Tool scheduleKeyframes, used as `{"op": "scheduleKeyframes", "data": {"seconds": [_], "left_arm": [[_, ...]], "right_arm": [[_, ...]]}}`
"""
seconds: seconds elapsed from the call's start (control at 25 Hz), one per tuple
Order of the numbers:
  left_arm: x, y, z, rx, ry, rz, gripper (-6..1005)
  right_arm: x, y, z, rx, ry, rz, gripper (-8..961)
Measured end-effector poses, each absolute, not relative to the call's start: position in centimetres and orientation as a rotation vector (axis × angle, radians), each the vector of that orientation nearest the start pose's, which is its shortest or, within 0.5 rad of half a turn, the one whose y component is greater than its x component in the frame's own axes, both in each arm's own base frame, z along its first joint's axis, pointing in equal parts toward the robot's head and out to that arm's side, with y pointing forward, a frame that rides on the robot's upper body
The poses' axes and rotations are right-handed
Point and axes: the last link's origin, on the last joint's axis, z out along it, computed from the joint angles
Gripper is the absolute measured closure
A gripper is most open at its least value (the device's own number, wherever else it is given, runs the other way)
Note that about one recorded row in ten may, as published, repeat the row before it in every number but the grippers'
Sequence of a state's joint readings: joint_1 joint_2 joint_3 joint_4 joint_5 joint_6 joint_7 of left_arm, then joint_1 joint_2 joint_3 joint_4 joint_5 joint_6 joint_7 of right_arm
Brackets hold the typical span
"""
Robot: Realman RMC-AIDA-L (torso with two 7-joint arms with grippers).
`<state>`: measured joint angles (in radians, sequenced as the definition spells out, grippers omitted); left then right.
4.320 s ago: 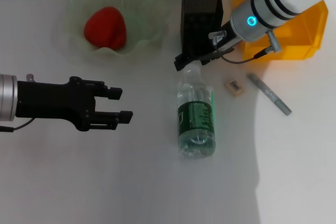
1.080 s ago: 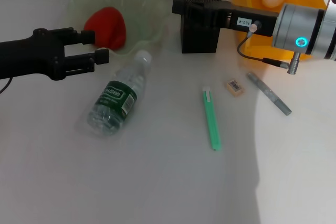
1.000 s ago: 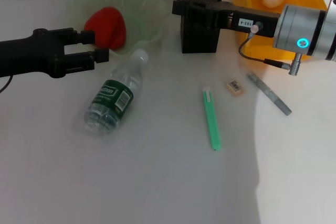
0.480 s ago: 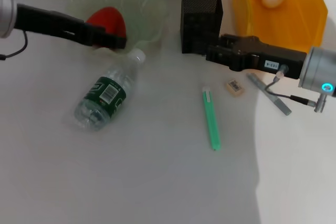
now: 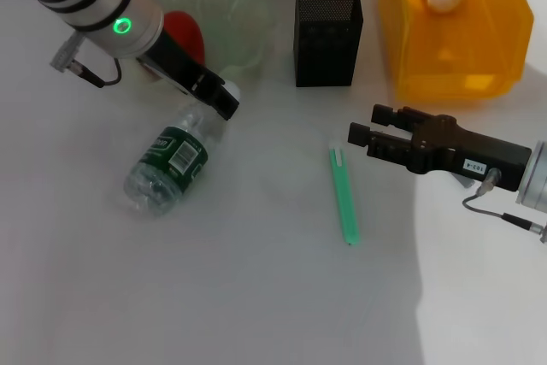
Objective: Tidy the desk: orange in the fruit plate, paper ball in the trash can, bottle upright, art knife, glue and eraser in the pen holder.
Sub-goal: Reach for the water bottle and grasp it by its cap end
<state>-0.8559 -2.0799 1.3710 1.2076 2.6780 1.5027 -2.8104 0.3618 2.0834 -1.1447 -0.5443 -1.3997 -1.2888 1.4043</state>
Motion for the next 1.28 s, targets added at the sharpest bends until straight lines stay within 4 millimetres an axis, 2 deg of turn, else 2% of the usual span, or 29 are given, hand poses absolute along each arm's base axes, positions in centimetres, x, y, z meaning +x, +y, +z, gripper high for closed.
{"op": "scheduleKeyframes", "data": {"seconds": [0.16,0.4,0.6,1.28], "left_arm": [[-12.5,40.2,-1.2,-2.428,-1.012,0.452,268],[-14.5,40.7,-2.5,-2.357,-1.037,0.516,239],[-15.2,41.1,-3.1,-2.344,-1.040,0.517,224],[-16.1,41.6,-4.5,-2.333,-1.013,0.512,228]], "right_arm": [[28.2,30.5,-4.2,-2.441,1.003,0.921,223],[28.4,30.4,-4.3,-2.438,1.013,0.919,223],[28.3,30.5,-4.3,-2.434,1.018,0.920,223],[29.0,30.4,-4.2,-2.375,1.082,0.953,223]]}}
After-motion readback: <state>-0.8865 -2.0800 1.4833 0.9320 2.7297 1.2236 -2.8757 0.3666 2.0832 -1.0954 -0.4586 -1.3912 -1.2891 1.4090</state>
